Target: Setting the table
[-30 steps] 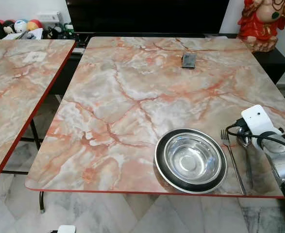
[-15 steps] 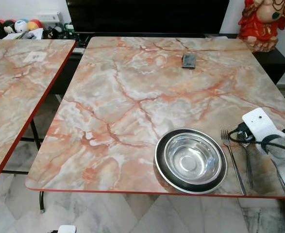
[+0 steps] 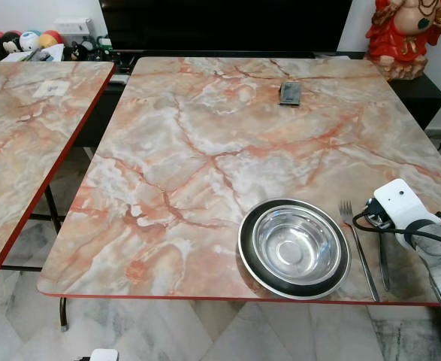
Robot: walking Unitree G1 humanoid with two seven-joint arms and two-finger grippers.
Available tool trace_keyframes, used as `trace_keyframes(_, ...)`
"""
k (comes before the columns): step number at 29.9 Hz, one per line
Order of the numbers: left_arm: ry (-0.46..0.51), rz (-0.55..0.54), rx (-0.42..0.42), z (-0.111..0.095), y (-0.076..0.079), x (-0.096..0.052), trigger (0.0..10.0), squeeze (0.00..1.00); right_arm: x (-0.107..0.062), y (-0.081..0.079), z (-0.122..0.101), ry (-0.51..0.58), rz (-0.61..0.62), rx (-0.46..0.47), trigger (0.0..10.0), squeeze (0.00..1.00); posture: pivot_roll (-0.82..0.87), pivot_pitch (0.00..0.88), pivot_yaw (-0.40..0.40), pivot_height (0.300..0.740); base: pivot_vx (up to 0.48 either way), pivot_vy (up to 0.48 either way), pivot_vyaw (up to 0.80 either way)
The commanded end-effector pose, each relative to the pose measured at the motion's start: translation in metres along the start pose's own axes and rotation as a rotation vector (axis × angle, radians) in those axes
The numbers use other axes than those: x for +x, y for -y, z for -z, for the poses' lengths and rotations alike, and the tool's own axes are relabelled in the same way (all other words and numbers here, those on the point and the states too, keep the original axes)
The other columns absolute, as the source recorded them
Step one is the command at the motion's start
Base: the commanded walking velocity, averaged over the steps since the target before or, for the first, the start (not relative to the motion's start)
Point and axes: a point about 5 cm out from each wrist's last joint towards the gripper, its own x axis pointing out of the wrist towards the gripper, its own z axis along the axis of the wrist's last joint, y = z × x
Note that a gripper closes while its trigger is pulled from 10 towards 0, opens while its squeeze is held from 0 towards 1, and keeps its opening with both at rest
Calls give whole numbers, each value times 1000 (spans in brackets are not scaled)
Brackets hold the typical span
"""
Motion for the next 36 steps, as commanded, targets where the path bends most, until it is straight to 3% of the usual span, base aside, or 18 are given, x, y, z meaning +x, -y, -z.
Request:
trace_keyframes(1, -47, -9, -6, 12, -3, -3, 10000, 0, -1, 1, -3, 11, 7, 0, 10000, 0, -53, 185, 18, 740, 0, 0, 0)
trace_keyframes(18, -47, -6, -4, 11, -3, -3, 10000, 0, 0, -4, 5, -31, 17, -56, 10000, 0, -49, 186, 21, 740, 0, 0, 0)
trace_keyframes(36, -47, -7, -4, 11, -3, -3, 10000, 0, 5, -17, 13, -49, 12, -19, 10000, 0, -40, 189, 23, 740, 0, 0, 0)
